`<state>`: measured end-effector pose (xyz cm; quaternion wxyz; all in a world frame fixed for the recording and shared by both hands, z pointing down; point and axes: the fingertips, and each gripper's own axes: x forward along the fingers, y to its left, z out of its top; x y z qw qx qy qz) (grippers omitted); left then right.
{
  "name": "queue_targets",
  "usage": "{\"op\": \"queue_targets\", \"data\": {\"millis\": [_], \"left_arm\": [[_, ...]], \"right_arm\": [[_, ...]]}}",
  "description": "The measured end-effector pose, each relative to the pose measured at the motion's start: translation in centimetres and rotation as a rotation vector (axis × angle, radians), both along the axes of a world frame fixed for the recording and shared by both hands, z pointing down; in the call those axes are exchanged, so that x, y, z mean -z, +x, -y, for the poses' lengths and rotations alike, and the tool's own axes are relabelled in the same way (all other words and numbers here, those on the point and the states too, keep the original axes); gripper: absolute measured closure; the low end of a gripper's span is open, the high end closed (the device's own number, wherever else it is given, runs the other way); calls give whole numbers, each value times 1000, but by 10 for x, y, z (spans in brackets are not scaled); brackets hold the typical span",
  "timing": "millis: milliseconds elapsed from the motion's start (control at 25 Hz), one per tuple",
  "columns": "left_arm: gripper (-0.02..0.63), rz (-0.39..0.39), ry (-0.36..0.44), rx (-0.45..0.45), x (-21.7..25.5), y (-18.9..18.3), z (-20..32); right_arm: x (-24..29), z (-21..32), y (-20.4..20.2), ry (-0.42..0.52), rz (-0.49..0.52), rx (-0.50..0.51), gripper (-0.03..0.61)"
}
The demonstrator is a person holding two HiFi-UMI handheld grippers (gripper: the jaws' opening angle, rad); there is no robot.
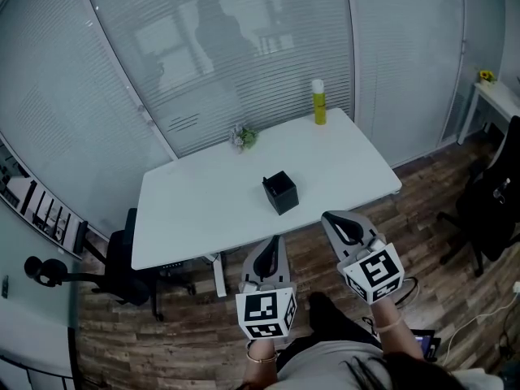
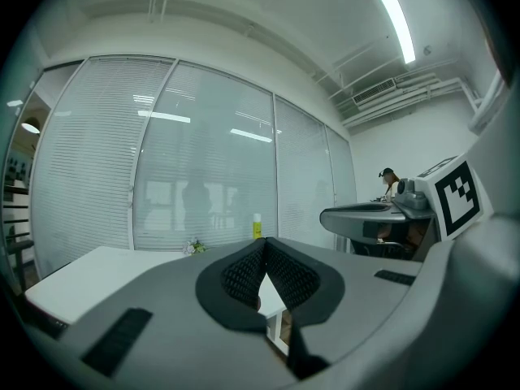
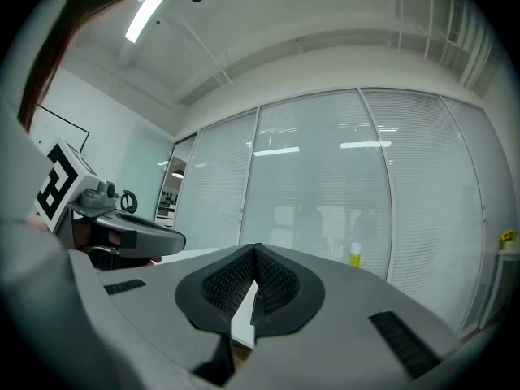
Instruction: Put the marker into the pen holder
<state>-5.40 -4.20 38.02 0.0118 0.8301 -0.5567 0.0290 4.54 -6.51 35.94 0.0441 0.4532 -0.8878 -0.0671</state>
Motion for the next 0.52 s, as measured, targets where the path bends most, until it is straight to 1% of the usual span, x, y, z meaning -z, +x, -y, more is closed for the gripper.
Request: {"op": "queue_targets", "data": {"millis": [200, 360, 520], "left_arm": [[595, 0, -4, -11, -2, 3, 0], [595, -2, -6, -10, -2, 1, 0], [595, -6, -5, -11, -2, -1, 2]], "right_arm": [[-3, -1, 1, -10, 8, -4, 552], [-1, -2, -6, 1, -1, 14, 552], [-2, 0, -6, -4, 5, 7, 552]]}}
